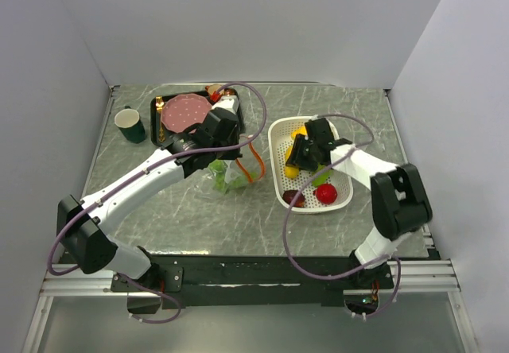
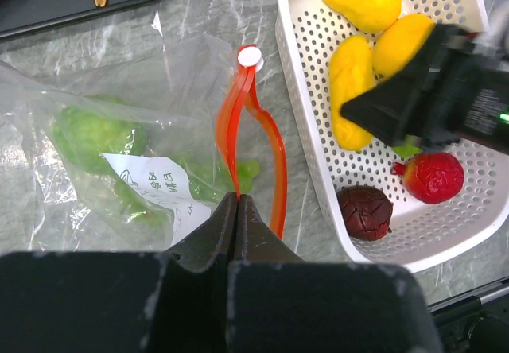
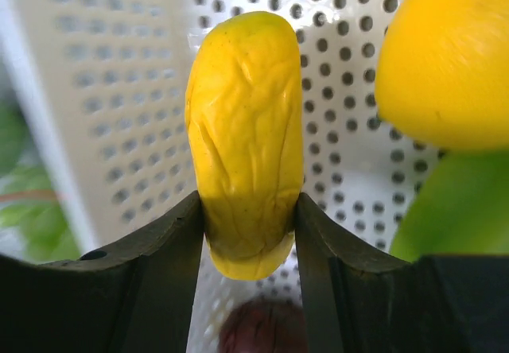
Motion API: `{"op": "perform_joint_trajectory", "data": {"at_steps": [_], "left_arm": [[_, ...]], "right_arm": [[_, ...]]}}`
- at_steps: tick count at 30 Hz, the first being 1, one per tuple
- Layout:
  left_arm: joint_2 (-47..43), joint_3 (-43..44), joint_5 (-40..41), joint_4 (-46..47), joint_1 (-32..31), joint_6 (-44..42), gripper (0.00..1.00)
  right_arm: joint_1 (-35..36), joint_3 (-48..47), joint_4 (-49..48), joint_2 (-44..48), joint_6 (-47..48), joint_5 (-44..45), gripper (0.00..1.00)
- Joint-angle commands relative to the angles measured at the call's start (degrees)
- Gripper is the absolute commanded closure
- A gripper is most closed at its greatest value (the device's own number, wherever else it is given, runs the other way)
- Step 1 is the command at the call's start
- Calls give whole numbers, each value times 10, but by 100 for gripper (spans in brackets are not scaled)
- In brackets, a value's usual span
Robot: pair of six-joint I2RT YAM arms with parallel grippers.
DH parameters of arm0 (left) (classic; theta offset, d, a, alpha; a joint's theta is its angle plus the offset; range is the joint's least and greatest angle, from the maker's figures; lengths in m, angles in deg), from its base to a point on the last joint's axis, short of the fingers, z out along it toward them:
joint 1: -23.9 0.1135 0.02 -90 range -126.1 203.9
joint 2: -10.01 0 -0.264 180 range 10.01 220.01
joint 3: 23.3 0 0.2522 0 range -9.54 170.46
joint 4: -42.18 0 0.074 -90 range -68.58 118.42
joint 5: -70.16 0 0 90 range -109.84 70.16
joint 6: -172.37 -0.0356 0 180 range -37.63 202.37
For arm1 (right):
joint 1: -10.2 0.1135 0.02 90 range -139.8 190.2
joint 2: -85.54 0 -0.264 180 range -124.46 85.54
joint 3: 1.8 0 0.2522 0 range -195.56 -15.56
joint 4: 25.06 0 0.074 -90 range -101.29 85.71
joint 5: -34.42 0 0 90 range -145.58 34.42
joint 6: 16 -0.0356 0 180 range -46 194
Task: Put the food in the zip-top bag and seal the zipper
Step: Pick up the fake fruit from the bin, then place the fake fruit in the zipper food storage bag.
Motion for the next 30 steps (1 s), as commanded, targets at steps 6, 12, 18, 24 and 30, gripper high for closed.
{"op": "perform_joint_trajectory", "data": {"at_steps": [6, 12, 18, 24, 30], "left_arm": [[5, 2, -15, 24, 2, -1, 99], [31, 18, -11, 17, 3, -11, 99], [51, 28, 1, 2, 5, 1, 99], [40, 17, -6, 13, 5, 2, 99], [19, 11, -15, 11, 5, 2, 99]], "right_arm": [[27, -16, -39, 138, 7, -136, 61], [103, -49, -5, 120, 44, -155, 63], [131, -35, -23, 113, 32, -171, 63], [146, -55, -24, 73, 32, -175, 63], [147, -71, -79, 14, -10, -195, 62]]}}
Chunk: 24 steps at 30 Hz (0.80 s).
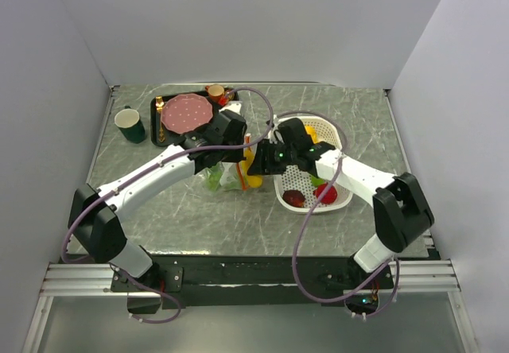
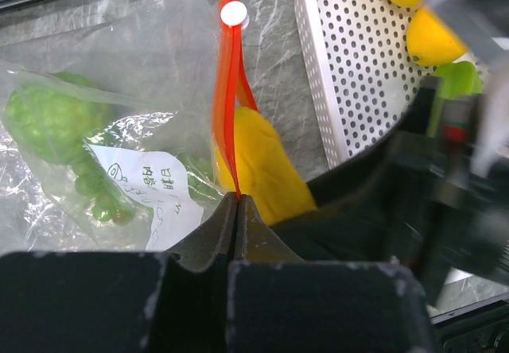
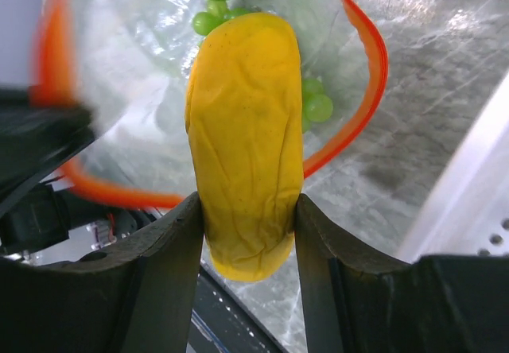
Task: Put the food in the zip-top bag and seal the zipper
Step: Place the fake fruit in the zipper food storage bag.
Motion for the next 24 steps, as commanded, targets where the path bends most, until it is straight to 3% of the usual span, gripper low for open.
{"op": "perform_joint_trajectory", "data": {"at_steps": [1, 9, 10, 11, 13, 15, 17, 20, 24], "left_arm": [[-36, 6, -9, 12, 2, 6, 99], [-59, -14, -29, 20, 2, 12, 99], [-60, -15, -29, 22, 2, 13, 99], [-61, -16, -27, 22, 2, 14, 99], [-61, -13, -25, 22, 2, 12, 99], [-62, -10, -19, 18, 2, 11, 99], [-62, -9, -14, 19, 4, 9, 99], [-66, -7, -11, 27, 3, 4, 99], [-61, 4, -4, 23, 4, 0, 99]], "right_arm": [[4, -42, -55, -35, -37, -15, 62], [5, -92, -133, -97, -106, -41, 58], [5, -100, -133, -105, -105, -46, 55], [4, -121, -110, -112, -102, -41, 40], [4, -130, -77, -114, -76, -27, 35], [3, -107, -59, -88, -58, 6, 30], [-3, -76, -47, -67, -48, 24, 18], [-10, -50, -10, -31, -27, 70, 18], [-43, -9, 47, 51, -31, 203, 16]]}}
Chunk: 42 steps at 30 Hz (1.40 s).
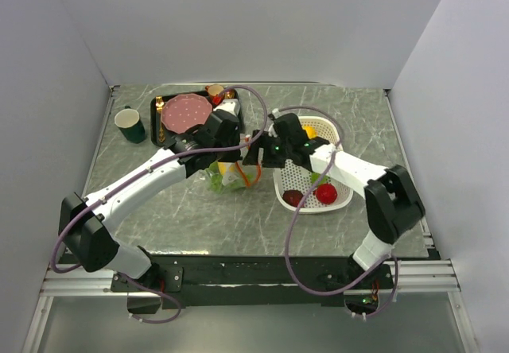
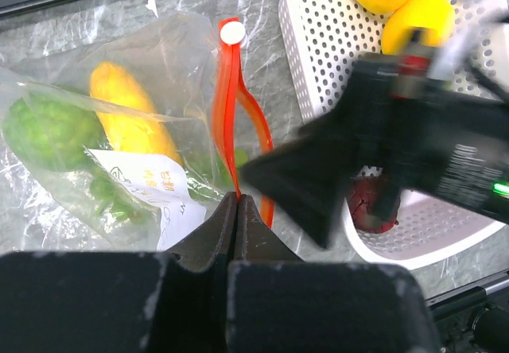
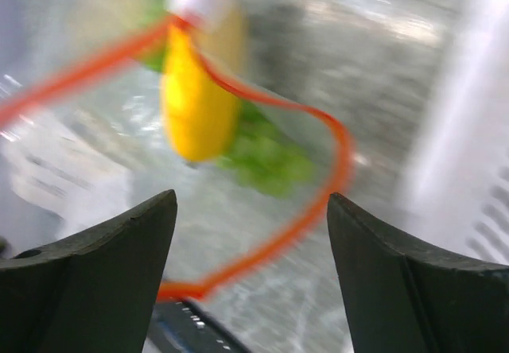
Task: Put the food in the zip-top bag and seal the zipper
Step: Place the fake fruit in the zipper food storage bag, then pick up the fake fruit from the bin.
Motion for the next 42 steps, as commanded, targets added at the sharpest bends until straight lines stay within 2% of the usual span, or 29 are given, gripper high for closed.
{"op": "perform_joint_trajectory", "data": {"at_steps": [1, 6, 11, 15, 20, 28, 31, 32, 33, 34, 36, 38, 42], "left_arm": [[-17, 19, 9, 20, 2, -5, 99], [-7, 20, 0, 16, 3, -12, 99], [-9, 12, -8, 22, 3, -12, 99], [-22, 0, -12, 33, 3, -10, 99], [-12, 14, -9, 23, 3, -14, 99], [-8, 20, -7, 16, 3, -17, 99], [-11, 15, 2, 13, 4, -17, 99], [-11, 13, 4, 9, 5, -16, 99], [-11, 11, 5, 9, 4, -16, 99], [-13, 7, 5, 10, 4, -15, 99], [-15, 1, 4, 13, 5, -14, 99], [-15, -4, 4, 15, 5, -12, 99], [-8, 1, 2, 13, 5, -8, 99]], "right_arm": [[-55, 38, 68, 105, 12, 149, 16], [-118, 84, 113, 151, 22, 205, 13], [-130, 81, 177, 125, 28, 302, 11], [-141, 84, 186, 107, 22, 334, 12], [-156, 79, 184, 91, 23, 327, 13], [-179, 70, 164, 6, 42, 302, 13], [-186, 77, 145, 0, 50, 286, 23], [-188, 77, 139, -1, 54, 275, 33], [-187, 77, 137, 2, 57, 272, 37], [-188, 80, 136, 6, 57, 271, 44], [-188, 84, 129, 22, 59, 260, 47], [-188, 92, 120, 40, 59, 251, 55], [-188, 106, 111, 72, 63, 214, 60]]}}
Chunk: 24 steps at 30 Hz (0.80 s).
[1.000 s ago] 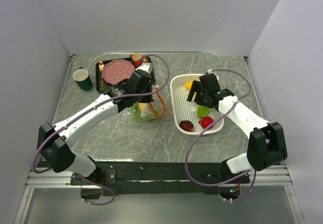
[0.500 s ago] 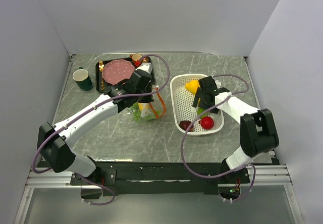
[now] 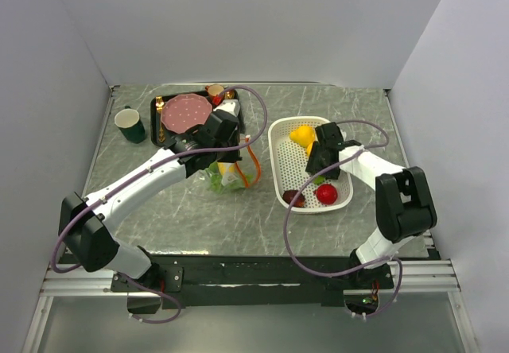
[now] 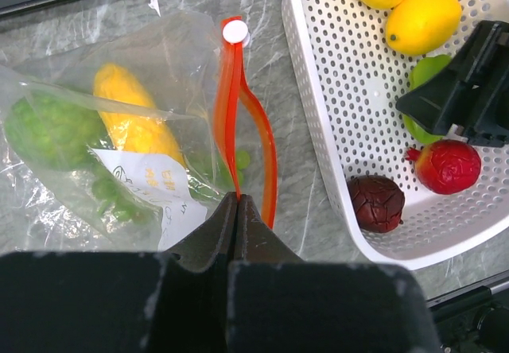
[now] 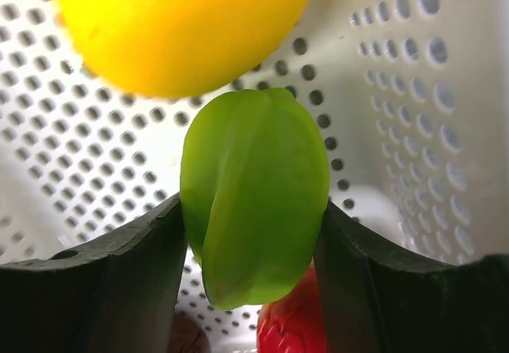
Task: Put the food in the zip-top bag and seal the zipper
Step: Pick up the fake fruit from the bin.
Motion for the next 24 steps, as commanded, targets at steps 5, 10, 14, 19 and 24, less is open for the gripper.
{"op": "perform_joint_trajectory", "data": {"at_steps": [5, 10, 14, 19, 24], "left_arm": [[-10, 1, -1, 19, 3, -5, 99], [-9, 0, 0, 17, 3, -6, 99], [-9, -6, -7, 26, 3, 1, 99], [-2, 2, -14, 27, 3, 0, 99], [-3, 0, -17, 31, 3, 0, 99]], "right_arm": [[0, 17, -37, 95, 12, -70, 60], [0, 14, -44, 125, 7, -113, 60], [10, 14, -68, 153, -6, -188, 60], [51, -20, -87, 145, -4, -263, 59], [122, -51, -101, 106, 3, -299, 58]]}}
